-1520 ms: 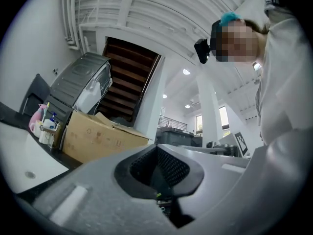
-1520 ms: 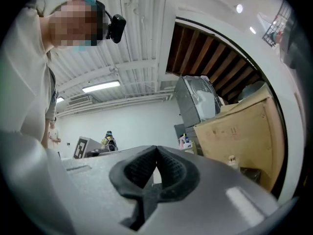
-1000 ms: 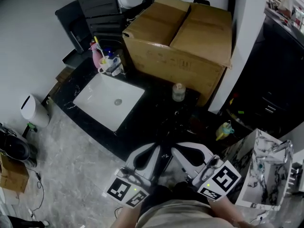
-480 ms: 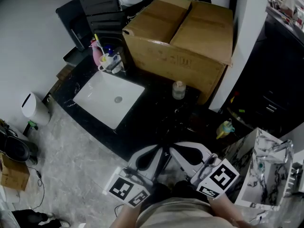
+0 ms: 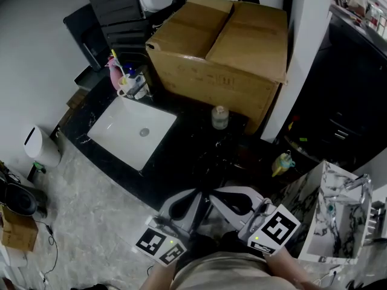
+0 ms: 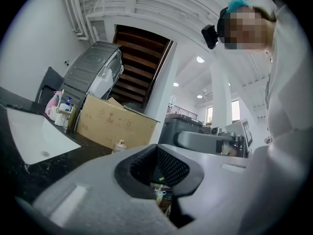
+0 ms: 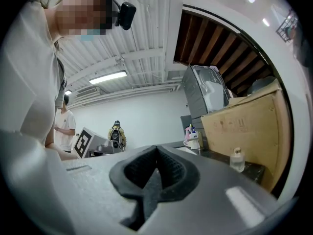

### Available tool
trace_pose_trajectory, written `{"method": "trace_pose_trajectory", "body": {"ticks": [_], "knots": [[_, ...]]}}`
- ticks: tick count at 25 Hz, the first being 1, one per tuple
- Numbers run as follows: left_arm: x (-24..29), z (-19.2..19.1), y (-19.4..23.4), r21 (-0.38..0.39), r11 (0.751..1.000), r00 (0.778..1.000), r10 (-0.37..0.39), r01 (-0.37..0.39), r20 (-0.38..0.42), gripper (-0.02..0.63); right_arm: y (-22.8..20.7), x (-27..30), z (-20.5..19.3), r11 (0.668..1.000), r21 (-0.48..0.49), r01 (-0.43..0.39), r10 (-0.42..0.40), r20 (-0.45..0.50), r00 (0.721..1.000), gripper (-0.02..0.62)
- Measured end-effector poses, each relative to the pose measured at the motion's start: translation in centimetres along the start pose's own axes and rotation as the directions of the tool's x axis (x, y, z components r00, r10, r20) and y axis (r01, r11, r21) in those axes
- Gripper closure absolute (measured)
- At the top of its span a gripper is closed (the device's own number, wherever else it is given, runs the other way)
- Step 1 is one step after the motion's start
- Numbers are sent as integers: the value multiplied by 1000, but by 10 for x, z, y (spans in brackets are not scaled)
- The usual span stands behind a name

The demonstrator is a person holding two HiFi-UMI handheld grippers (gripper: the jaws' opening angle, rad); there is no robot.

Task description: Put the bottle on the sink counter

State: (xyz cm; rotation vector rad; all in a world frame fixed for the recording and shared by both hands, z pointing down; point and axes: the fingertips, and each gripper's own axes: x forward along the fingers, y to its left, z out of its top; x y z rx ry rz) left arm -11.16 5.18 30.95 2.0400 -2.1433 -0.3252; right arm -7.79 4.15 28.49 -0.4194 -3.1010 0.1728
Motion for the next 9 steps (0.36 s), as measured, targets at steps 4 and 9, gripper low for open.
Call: {"method": "trace_pose_trajectory", "body": {"ticks": [4, 9], "knots": [[3, 1, 3, 24, 1000, 1000, 1, -1, -11, 600, 1, 1, -3, 1000, -5, -10, 10, -17, 1000, 594], [8, -1, 6, 25, 999, 999, -27, 28, -36, 600, -3, 4, -6, 1000, 12, -11, 11, -18, 1000, 594]]}}
